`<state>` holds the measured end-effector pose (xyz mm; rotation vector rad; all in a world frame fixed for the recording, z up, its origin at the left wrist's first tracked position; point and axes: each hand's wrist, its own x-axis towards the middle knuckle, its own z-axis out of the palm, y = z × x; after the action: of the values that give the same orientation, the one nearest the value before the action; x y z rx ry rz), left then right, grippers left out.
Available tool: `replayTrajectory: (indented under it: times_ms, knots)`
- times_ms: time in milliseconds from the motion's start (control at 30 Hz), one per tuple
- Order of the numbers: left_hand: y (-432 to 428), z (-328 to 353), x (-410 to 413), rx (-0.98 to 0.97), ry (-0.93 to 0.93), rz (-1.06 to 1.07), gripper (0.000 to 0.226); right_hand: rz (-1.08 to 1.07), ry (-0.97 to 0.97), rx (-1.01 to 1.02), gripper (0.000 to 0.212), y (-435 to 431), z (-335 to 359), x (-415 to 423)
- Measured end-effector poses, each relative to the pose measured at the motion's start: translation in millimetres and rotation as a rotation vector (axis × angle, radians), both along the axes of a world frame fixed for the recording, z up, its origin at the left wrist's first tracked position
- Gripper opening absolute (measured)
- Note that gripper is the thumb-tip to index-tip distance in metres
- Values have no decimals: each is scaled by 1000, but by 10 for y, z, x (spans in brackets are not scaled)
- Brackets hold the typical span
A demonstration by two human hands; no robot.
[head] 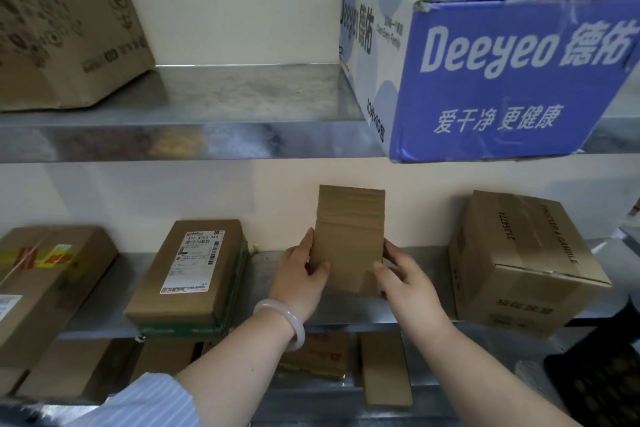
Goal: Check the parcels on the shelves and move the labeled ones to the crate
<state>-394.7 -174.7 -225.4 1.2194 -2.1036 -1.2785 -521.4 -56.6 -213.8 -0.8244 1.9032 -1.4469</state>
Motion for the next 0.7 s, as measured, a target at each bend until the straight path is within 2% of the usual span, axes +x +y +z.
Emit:
replayTrajectory:
  times_ms: [67, 200, 267, 367, 433, 567, 700]
  knots:
    - [23, -29, -20, 23, -8, 14, 77, 36, 93, -19, 44, 6, -37, 40]
    - [92, 2, -69, 142, -20, 9, 127, 30, 233, 1, 45, 30, -72, 130]
    - [105, 7, -91, 174, -38, 9, 134, 56, 313, -4, 44, 32, -76, 164]
    - [86, -24, -89, 226, 38, 5, 129, 76, 369, -2, 42, 29, -112, 127]
    - [73, -62, -64, 273, 131, -31, 119, 12, 359, -6, 42, 31, -140, 56]
    - [69, -93, -24, 350, 195, -97, 113, -52, 131, -12, 48, 41, -115, -53]
    - [42, -103, -29, 326, 192, -112, 95, -90, 118, -35, 59, 83, -131, -12]
